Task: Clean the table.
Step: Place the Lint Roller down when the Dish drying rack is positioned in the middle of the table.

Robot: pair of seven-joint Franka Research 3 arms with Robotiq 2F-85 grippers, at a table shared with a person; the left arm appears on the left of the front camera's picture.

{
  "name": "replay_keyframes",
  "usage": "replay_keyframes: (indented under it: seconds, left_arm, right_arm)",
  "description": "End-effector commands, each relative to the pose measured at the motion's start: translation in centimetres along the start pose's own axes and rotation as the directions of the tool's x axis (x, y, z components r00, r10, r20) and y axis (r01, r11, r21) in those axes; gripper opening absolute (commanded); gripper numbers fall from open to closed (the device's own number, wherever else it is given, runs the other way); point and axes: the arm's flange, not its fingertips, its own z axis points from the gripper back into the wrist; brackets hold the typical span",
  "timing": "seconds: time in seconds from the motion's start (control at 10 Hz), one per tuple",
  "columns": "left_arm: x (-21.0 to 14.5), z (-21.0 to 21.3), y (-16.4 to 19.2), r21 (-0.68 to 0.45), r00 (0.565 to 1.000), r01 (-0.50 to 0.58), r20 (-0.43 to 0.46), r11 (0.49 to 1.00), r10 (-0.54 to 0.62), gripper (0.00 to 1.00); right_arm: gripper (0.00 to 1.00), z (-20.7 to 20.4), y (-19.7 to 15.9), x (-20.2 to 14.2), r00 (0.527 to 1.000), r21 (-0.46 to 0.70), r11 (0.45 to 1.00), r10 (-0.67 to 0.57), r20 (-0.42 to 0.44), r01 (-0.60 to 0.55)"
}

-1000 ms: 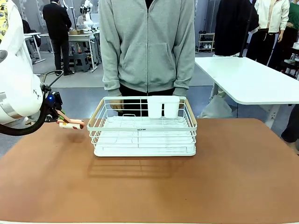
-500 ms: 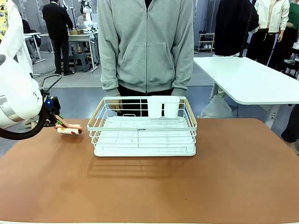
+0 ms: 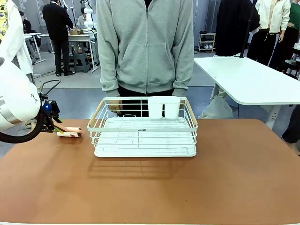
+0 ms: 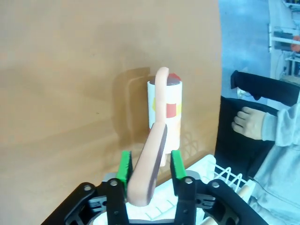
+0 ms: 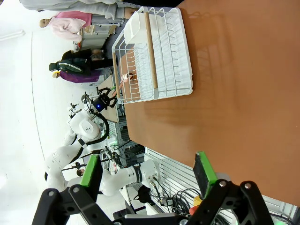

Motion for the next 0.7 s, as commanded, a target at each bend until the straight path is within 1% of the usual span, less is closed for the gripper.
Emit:
replay_keyframes:
  seconds: [0.0,0.1,0.2,0.4,0.5,0.6]
  left_arm:
    - [-0.2,1.9,-0.5,0.058,1.0,0.013,-0.004,0.998,-0.013,0.96]
    - [-0.1,3.0,-0.6,0.075,0.999,0.031,-0.022,0.997,-0.03,1.0]
    - [0.1,4.8,-0.8,0.108,0.998,0.047,-0.037,0.993,-0.044,1.0]
    - [1.1,7.9,-1.8,0.138,0.997,0.046,-0.071,0.989,-0.037,1.0]
    - [1.3,9.4,-2.4,0.194,0.991,0.074,-0.122,0.978,-0.051,1.0]
    - [1.5,11.2,-3.1,0.212,0.982,0.103,-0.175,0.972,-0.066,1.0]
  right_arm:
    - [1.0,0.2,0.2,-0.2,1.0,0.007,1.0,0.011,-0.004,-0.011]
    - [1.0,0.2,0.2,-0.2,1.0,0.007,1.0,0.011,-0.004,-0.011]
    - [1.0,0.2,0.2,-0.2,1.0,0.007,1.0,0.011,-0.004,-0.011]
    - [1.0,0.2,0.2,-0.2,1.0,0.007,1.0,0.011,-0.004,-0.011]
    - [1.0,0.2,0.2,-0.2,1.0,0.007,1.0,0.011,-0.004,-0.011]
    - [1.0,0.2,0.2,-0.2,1.0,0.007,1.0,0.011,-0.004,-0.011]
